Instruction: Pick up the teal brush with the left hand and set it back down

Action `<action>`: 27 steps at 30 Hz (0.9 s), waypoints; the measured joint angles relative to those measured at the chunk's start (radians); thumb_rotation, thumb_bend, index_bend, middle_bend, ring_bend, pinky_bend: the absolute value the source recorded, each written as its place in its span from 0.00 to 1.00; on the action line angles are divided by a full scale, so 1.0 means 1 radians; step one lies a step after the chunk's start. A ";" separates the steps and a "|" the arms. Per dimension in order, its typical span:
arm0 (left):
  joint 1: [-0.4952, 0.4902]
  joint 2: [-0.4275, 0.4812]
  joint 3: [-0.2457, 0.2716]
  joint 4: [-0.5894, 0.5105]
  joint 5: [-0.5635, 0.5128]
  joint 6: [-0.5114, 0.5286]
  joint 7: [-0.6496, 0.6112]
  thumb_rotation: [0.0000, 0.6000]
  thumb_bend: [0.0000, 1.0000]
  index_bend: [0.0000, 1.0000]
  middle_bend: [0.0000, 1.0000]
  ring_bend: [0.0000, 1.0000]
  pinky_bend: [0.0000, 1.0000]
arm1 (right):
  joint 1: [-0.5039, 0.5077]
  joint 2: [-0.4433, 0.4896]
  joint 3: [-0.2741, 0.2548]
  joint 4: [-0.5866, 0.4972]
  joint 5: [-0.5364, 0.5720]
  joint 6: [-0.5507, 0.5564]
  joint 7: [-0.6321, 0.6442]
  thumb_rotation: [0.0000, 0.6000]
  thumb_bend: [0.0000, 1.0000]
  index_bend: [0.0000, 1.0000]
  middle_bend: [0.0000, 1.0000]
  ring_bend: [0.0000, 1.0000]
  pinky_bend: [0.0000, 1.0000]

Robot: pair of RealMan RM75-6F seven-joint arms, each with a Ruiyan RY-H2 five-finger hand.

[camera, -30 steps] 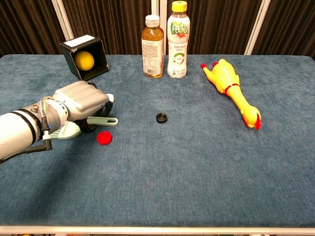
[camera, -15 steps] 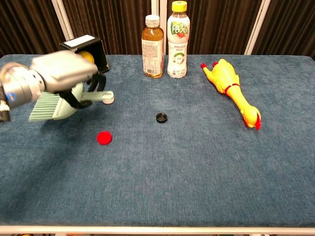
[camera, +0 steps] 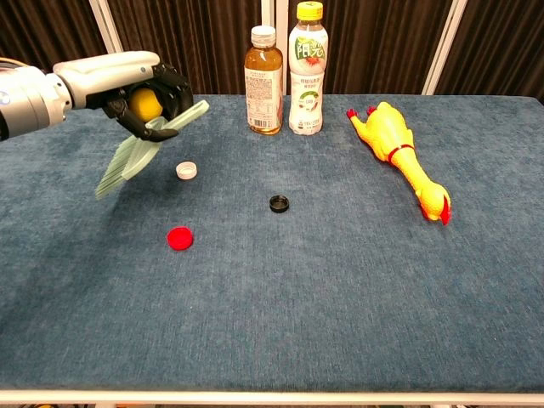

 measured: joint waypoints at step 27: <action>-0.199 -0.391 0.104 0.615 0.186 0.025 -0.650 1.00 0.44 0.52 0.57 0.38 0.34 | -0.012 0.039 0.000 -0.100 0.008 -0.003 -0.097 1.00 0.22 0.00 0.04 0.00 0.00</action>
